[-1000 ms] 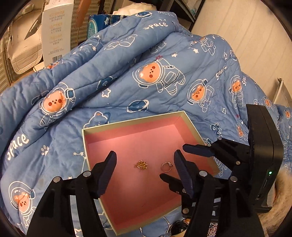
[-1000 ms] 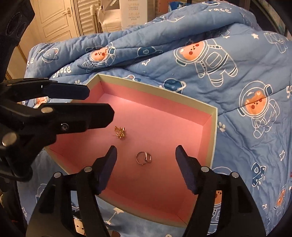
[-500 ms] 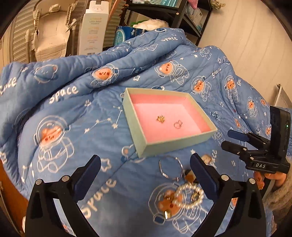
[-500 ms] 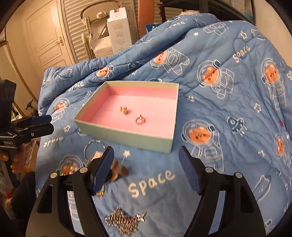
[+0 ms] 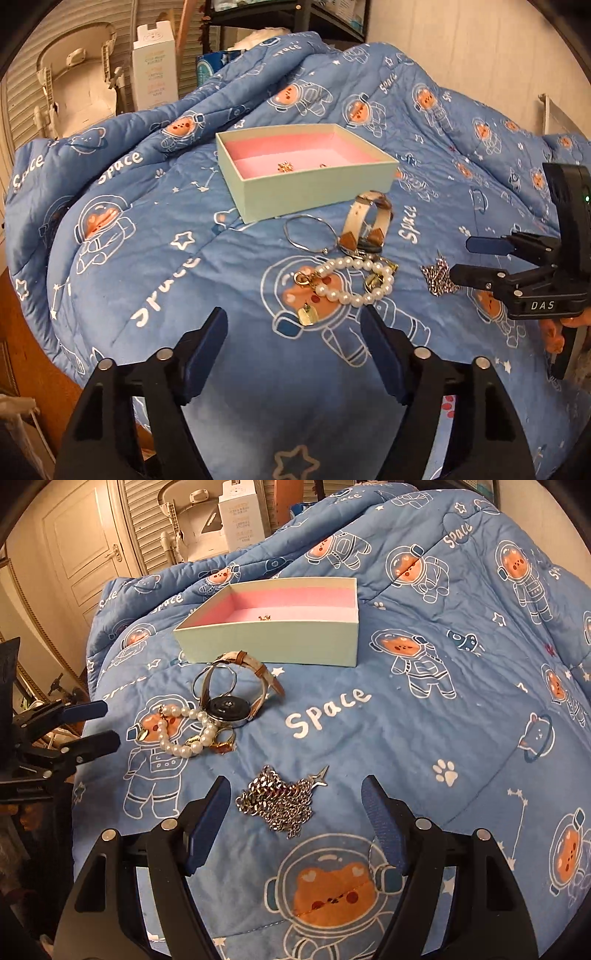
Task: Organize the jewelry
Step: 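Withdraw both tools from the box back toward the jewelry, then grasp a gold charm by the pearls with left tool while right grasps silver chain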
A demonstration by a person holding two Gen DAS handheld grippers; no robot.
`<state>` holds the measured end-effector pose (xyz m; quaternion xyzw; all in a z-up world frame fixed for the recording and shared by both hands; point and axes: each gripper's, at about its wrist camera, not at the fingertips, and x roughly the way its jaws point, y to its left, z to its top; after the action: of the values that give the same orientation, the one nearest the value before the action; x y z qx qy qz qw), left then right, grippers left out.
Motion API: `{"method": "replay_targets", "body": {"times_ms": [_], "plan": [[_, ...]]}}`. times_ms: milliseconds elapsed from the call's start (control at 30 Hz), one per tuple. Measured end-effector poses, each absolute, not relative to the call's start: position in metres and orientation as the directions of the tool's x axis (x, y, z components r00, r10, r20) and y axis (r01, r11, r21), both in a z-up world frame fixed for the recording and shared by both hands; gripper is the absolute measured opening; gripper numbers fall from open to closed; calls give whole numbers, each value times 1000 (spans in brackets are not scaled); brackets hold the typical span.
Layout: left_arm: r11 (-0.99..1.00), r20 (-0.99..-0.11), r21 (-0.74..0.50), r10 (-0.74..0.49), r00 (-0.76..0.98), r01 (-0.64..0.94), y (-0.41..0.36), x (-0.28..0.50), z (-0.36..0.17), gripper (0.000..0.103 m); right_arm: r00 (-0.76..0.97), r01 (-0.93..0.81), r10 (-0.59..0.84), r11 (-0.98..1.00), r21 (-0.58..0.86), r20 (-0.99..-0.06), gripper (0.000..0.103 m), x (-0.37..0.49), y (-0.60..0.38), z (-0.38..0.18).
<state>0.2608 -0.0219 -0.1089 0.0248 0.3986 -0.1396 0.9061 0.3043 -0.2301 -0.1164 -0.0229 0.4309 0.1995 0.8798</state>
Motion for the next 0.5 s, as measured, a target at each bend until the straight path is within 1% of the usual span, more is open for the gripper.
{"method": "replay_targets", "body": {"times_ms": [33,67,133,267,333,433,500], "plan": [[959,-734,-69,-235,637,275,-24,261,-113,61,550,-364,326,922,131,-769,73,302,-230,-118],[959,-737,-71,-235,634,273,-26,262,-117,58,549,-360,326,923,134,-770,73,301,-230,-120],[963,-746,-59,-217,630,262,-28,264,-125,48,544,-357,323,924,135,-774,73,299,-229,-124],[966,-744,-62,-213,633,253,-29,267,-130,43,541,-356,317,925,130,-779,72,296,-226,-130],[966,-746,-60,-210,632,250,-30,269,-132,38,538,-356,318,925,131,-781,66,296,-224,-133],[967,-742,-74,-217,634,244,-29,271,-135,30,539,-352,302,929,115,-786,64,298,-220,-137],[967,-738,-66,-214,640,247,-31,271,-137,30,541,-351,297,930,110,-787,63,299,-218,-139]]}}
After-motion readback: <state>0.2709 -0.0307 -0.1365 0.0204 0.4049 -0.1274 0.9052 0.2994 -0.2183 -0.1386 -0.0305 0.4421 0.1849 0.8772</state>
